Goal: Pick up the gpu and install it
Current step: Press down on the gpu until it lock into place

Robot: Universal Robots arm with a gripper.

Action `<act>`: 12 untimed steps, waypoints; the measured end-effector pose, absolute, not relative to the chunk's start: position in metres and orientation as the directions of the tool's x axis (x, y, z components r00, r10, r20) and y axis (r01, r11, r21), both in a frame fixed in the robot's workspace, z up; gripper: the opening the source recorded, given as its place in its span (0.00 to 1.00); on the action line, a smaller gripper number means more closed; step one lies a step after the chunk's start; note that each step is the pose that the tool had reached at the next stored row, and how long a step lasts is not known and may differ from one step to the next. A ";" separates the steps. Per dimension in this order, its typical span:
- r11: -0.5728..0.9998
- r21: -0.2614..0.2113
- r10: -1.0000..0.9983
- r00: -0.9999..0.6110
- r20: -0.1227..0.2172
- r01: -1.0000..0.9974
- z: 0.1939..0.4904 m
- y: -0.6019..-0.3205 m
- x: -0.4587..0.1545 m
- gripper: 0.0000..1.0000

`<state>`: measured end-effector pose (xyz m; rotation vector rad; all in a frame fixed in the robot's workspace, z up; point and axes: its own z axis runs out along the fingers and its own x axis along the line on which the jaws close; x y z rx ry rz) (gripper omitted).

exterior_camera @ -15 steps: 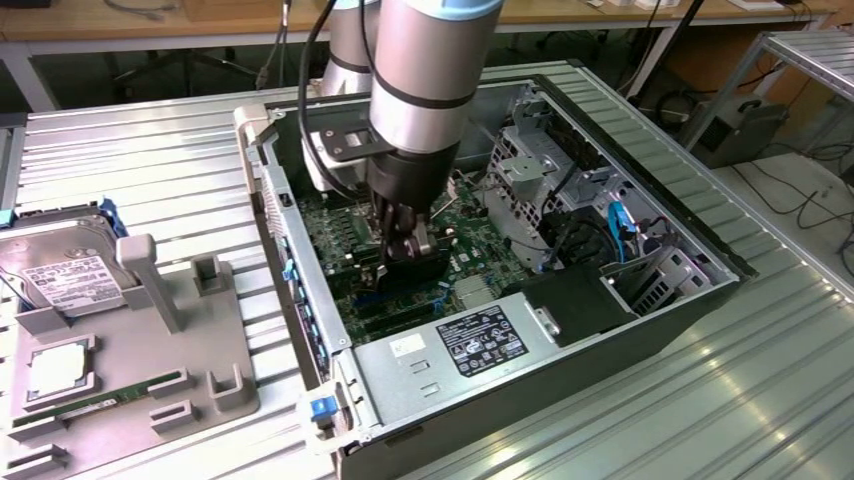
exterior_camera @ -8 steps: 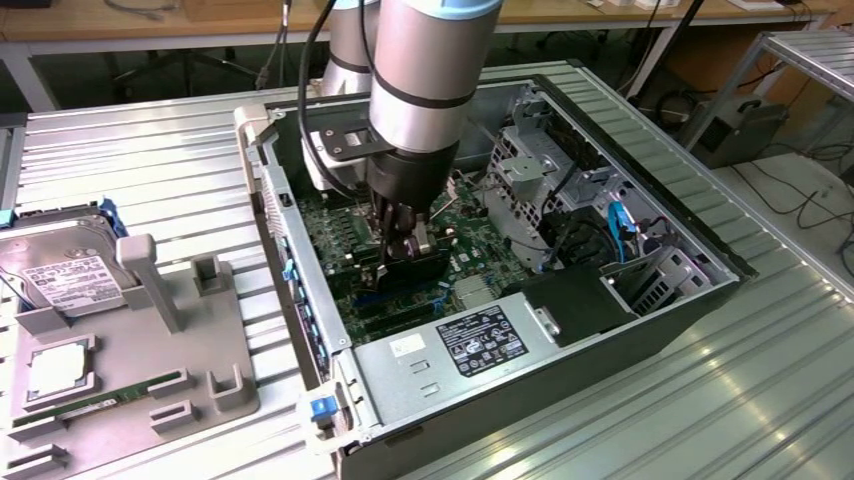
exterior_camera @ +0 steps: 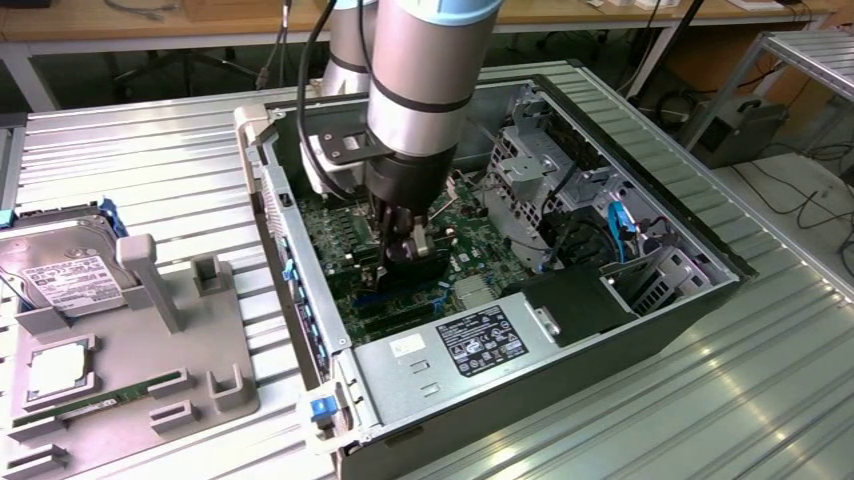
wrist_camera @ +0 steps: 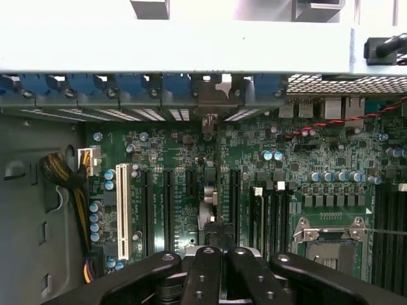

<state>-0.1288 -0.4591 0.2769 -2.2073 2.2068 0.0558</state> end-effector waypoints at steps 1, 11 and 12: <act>0.000 0.011 -0.999 0.000 -0.039 -1.000 0.276 -0.459 -0.129 0.11; 0.000 0.008 -0.999 0.000 -0.039 -1.000 0.272 -0.459 -0.132 0.11; 0.000 0.007 -0.999 0.000 -0.041 -1.000 0.270 -0.459 -0.132 0.11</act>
